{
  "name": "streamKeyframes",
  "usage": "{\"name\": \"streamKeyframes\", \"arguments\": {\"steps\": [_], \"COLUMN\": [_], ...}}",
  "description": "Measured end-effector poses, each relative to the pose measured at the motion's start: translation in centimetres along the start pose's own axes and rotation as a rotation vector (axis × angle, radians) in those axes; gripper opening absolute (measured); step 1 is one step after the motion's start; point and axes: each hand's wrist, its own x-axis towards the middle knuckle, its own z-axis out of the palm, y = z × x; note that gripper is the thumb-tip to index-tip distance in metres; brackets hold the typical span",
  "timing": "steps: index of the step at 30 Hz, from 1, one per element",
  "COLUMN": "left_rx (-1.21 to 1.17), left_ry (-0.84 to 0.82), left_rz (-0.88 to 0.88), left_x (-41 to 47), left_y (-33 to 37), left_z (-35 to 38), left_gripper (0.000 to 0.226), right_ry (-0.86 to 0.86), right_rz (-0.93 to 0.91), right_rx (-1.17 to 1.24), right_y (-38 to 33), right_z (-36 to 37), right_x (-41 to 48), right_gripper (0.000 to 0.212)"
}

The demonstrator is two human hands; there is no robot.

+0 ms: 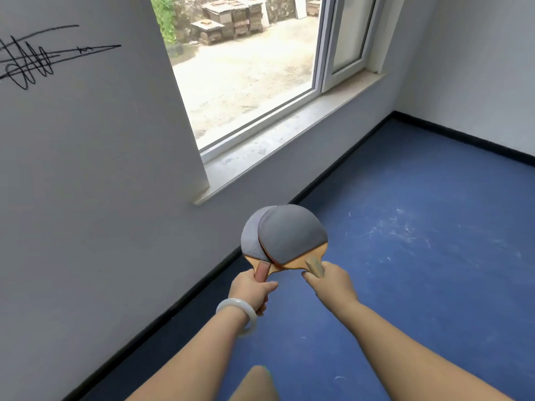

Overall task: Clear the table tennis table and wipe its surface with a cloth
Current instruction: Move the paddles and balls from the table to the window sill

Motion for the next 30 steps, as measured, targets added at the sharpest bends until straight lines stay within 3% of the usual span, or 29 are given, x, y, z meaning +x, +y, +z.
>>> {"name": "streamKeyframes", "arguments": {"steps": [15,30], "left_rx": [-0.133,-0.308], "left_ry": [0.105,0.335], "left_rz": [-0.012,-0.319], "left_x": [21.4,35.6], "left_y": [15.3,21.8], "left_z": [-1.5,-4.9], "left_gripper": [0.019,0.018], "right_ry": [-0.091,-0.459], "right_rz": [-0.132,-0.410], "right_rx": [-0.139,-0.361], "right_y": [-11.7,-22.7], "right_z": [-5.8,-2.3], "right_x": [26.6,48.2], "right_gripper": [0.033,0.029]}}
